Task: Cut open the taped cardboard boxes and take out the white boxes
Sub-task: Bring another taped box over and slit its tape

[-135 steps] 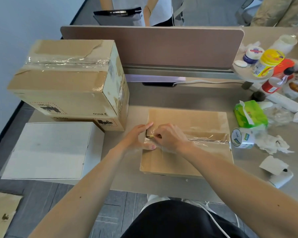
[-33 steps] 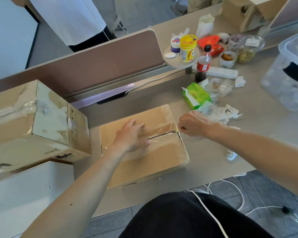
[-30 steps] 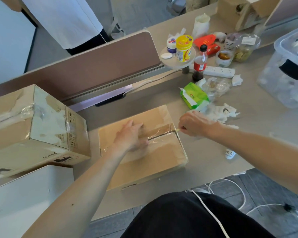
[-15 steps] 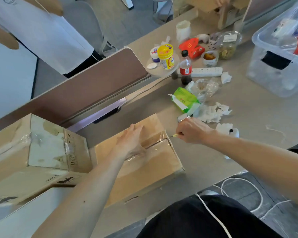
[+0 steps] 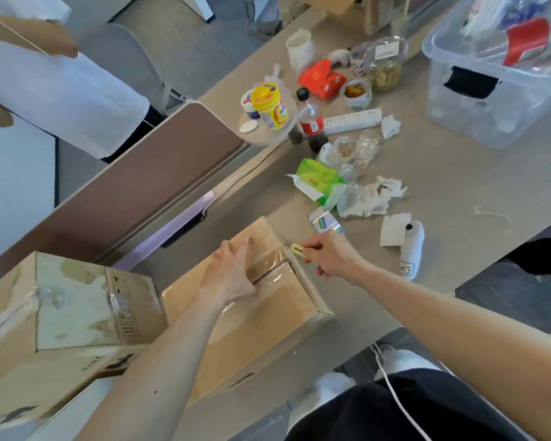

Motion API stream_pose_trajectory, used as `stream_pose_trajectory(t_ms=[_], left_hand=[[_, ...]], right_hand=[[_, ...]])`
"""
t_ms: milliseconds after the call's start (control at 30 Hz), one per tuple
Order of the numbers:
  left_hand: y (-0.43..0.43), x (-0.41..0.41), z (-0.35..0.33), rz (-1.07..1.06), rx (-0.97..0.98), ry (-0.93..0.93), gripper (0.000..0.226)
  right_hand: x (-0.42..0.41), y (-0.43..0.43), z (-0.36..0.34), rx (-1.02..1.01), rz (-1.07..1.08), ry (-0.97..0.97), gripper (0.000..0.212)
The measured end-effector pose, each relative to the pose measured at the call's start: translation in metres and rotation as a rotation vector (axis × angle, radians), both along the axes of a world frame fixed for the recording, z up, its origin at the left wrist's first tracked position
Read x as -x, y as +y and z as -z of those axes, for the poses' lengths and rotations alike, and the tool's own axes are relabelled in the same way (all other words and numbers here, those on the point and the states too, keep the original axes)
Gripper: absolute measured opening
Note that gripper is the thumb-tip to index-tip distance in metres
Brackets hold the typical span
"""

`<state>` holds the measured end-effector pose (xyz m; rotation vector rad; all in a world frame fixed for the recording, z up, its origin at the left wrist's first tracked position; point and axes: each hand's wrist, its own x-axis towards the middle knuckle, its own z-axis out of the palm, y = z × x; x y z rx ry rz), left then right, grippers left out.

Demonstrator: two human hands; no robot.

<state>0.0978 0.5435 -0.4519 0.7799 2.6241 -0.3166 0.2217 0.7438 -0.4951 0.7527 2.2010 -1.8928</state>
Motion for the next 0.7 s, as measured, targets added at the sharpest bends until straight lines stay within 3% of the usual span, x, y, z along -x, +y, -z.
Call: stream_pose_trajectory(t_ms=[500, 700], left_hand=[[0.004, -0.001, -0.011, -0.002, -0.01, -0.013, 0.101], [0.001, -0.002, -0.004, -0.03, -0.045, 0.0, 0.098]], right_hand=[[0.006, -0.013, 0.009, 0.072, 0.094, -0.01, 0.024], [0.01, -0.01, 0.01, -0.029, 0.033, -0.019, 0.027]])
